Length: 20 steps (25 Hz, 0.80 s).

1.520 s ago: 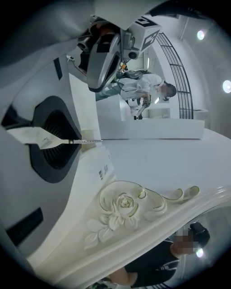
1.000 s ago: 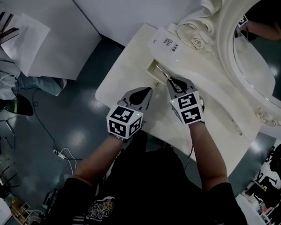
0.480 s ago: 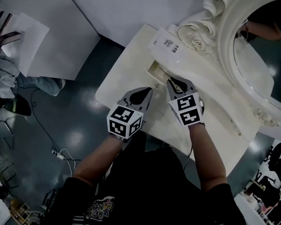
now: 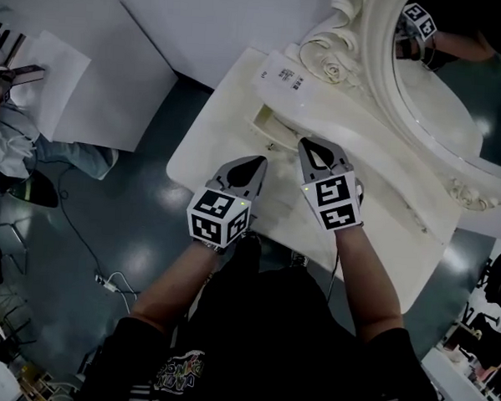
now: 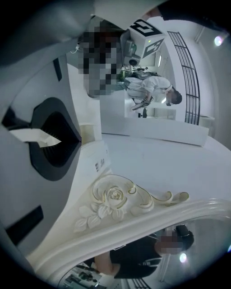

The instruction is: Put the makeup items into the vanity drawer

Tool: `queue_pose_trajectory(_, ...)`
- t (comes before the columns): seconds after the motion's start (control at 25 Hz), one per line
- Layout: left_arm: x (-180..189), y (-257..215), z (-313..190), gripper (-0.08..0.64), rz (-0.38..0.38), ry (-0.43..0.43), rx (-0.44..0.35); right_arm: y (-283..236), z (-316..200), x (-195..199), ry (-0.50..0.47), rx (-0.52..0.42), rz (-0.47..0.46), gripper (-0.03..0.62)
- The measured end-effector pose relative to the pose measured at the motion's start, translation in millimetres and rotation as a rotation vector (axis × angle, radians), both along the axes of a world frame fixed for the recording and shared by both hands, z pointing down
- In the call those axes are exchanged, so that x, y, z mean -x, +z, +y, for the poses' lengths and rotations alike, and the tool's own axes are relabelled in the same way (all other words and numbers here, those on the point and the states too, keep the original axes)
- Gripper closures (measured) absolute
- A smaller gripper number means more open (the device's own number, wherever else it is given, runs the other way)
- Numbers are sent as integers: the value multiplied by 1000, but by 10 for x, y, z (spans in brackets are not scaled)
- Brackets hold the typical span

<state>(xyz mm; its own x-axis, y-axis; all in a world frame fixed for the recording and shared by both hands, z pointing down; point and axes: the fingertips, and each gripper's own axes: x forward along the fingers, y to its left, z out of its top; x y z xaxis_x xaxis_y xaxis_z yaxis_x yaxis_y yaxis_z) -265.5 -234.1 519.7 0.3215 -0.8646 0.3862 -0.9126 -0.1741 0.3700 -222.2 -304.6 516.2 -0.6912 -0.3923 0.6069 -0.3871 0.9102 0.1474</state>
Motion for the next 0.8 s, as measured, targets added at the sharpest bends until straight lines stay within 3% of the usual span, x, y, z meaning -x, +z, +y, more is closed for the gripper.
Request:
queue_pose_trajectory(0.4, -623, -364, 192, 560, -46, 5, -44, -539, 262, -792, 86, 27, -178, 563)
queue_pose_trajectory(0.8, -1602, -660, 489, 560, -85, 28, -66, -864, 700, -1757, 83, 52, -276, 563)
